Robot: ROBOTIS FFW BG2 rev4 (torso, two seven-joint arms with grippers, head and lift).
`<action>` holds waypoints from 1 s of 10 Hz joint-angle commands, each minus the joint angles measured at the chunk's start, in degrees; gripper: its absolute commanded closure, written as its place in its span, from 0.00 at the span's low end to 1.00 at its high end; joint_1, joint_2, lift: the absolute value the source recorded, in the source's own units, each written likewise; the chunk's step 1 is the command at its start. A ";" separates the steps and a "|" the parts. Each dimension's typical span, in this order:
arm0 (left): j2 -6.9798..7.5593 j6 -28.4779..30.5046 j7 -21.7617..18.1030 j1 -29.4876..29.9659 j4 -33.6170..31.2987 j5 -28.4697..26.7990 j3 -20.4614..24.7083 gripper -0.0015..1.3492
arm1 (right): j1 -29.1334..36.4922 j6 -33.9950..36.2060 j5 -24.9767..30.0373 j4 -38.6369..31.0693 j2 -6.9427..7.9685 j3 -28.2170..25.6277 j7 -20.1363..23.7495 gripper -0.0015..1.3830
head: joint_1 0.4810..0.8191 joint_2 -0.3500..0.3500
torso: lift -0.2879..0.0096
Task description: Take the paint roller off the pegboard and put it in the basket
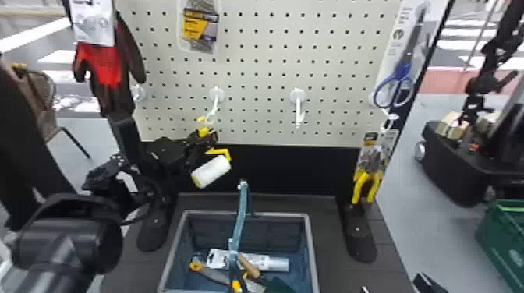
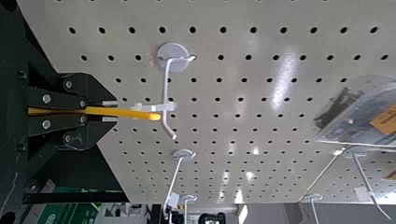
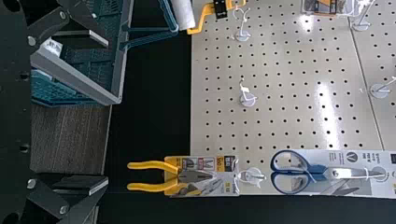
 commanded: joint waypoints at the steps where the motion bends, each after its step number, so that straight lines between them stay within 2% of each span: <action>1: 0.26 1.20 0.19 0.84 -3.97 0.02 0.84 0.90 | 0.00 0.23 0.00 0.00 -0.10 0.00 0.00 0.18 | 0.20 0.50 | 0.63; 3: 0.00 2.43 0.90 3.18 -8.75 -0.07 1.81 0.90 | 0.13 0.41 0.00 0.00 -0.10 0.00 0.00 0.18 | 0.20 0.50 | 0.63; 6: -0.53 3.05 0.90 5.52 -11.56 0.02 3.13 0.90 | 0.25 0.58 0.00 0.00 -0.19 0.00 0.00 0.18 | 0.20 0.50 | 0.63; 10: -3.25 3.22 0.90 13.15 -13.25 -0.16 8.14 0.90 | 0.74 0.85 -0.18 -0.56 -0.37 0.00 0.00 0.18 | 0.20 0.50 | 0.63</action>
